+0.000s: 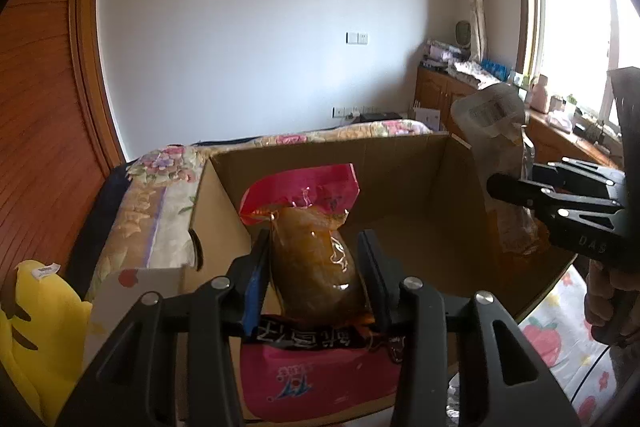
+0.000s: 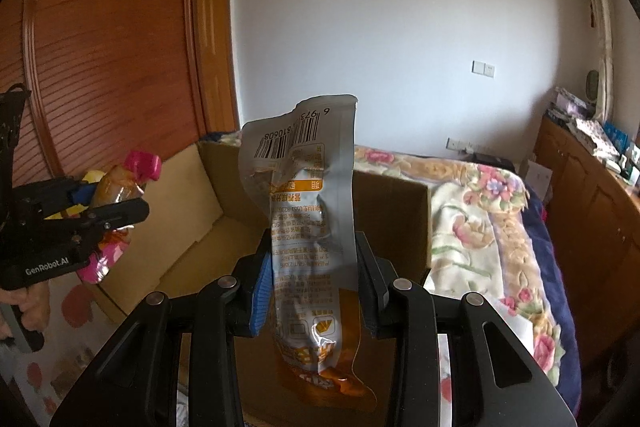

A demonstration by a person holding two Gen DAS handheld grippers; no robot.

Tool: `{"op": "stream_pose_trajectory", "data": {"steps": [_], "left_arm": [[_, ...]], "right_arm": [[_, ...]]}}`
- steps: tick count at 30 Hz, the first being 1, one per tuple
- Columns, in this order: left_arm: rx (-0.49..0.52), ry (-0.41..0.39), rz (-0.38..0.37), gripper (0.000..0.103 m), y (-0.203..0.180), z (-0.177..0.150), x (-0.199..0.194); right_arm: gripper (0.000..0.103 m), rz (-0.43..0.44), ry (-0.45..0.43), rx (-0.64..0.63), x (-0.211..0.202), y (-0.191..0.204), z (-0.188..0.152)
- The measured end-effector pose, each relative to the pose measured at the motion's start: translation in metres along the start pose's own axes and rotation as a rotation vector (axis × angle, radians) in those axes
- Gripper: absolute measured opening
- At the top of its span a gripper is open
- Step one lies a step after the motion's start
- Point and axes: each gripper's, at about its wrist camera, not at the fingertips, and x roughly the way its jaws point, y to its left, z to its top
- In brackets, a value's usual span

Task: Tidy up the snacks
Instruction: 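Carry the pink bread bag into the box with the left gripper while the right carries a pouch, then move the left gripper to the granola bar and grasp it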

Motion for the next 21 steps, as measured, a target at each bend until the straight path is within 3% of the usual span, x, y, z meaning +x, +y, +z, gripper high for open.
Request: {"op": "stream_pose_trajectory", "data": {"steps": [3, 5, 12, 21], "left_arm": [[0.022, -0.016, 0.027, 0.056, -0.003, -0.003, -0.001], [0.030, -0.018, 0.035, 0.056, -0.004, -0.005, -0.003], [0.015, -0.024, 0.010, 0.057, -0.001, -0.015, -0.028], [0.034, -0.027, 0.001, 0.057, -0.004, -0.053, -0.079]], "right_arm": [[0.037, -0.002, 0.019, -0.003, 0.005, 0.003, -0.003], [0.044, -0.001, 0.025, -0.005, 0.004, 0.005, -0.006], [0.046, 0.006, 0.048, 0.000, -0.002, 0.004, -0.012], [0.047, 0.074, 0.038, 0.026, -0.064, 0.014, -0.032]]}}
